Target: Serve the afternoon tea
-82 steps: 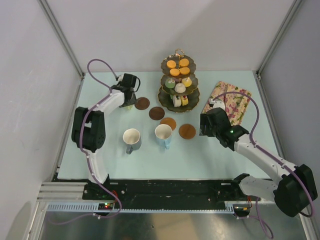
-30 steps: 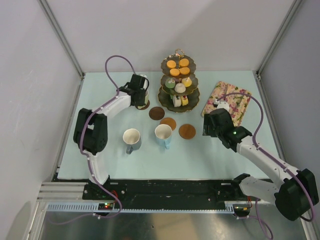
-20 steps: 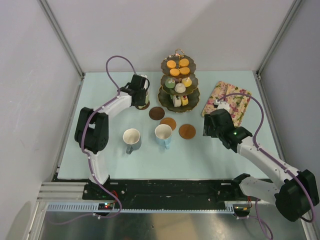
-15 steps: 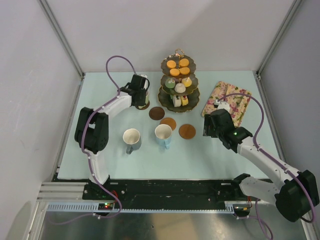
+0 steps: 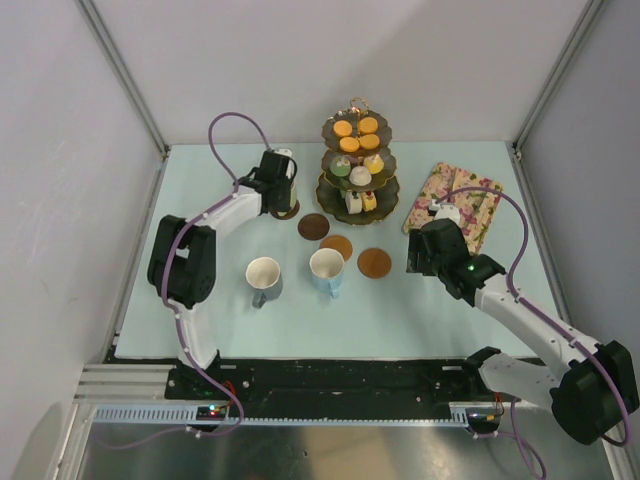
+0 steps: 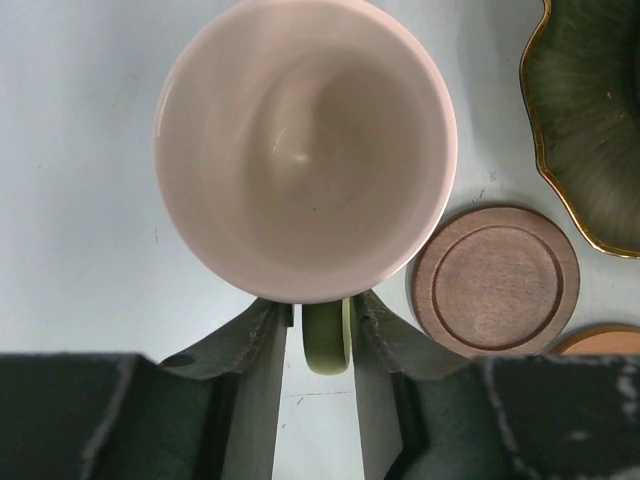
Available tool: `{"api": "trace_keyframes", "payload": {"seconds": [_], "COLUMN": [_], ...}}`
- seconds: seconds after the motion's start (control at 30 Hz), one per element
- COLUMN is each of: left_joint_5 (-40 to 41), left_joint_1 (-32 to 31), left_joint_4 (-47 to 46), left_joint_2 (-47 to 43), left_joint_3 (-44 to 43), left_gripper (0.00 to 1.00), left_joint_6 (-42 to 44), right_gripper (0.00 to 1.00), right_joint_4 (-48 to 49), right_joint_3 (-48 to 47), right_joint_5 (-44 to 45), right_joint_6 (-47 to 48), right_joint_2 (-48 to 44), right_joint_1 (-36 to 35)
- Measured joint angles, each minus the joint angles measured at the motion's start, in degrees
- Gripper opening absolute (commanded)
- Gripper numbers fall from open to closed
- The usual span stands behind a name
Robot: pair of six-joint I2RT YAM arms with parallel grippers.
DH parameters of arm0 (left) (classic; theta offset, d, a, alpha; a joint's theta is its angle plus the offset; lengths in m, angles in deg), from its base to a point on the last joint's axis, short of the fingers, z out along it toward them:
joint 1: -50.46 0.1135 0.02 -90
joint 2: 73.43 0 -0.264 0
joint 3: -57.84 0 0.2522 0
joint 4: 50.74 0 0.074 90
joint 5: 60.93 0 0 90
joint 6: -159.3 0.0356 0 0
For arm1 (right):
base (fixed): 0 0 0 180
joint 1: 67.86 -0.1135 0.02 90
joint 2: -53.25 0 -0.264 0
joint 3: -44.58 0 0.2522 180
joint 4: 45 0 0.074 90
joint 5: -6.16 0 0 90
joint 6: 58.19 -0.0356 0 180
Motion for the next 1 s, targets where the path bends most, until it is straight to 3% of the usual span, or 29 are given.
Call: {"api": "trace_keyframes", "payload": {"seconds": [0.23,0.5,0.8,1.0], "left_joint_5": [1.1,3.2,8.0,12.4], "left_joint_1": [0.3,1.2,4.9,8.3], "left_joint_4": [-0.8,-1.1,5.0,14.9], "left_joint_2": [-3.7,-14.4,-31.8,-44.2], "left_joint_3": [1.7,8.0,17.6,22.3], "left_gripper": [0.56,0.74,0.8,0.84], "left_joint_6": [0.0,-1.7,-8.2,-13.5], "right_gripper": [0.69,0.69,0.7,0.7], "right_joint_4": [-0.1,-0.1,-0.1,-0.1], "right_joint_3": [0.0,0.0,0.0,0.0], "right_joint_5": [0.0,-0.9,-2.8,-5.3], "right_joint_6": [0.0,0.3,0.7,0.7], "right_joint_2": [-0.9,-1.7,-4.4,-5.6], "right_joint_1": [0.0,0.0,0.1,0.1]}}
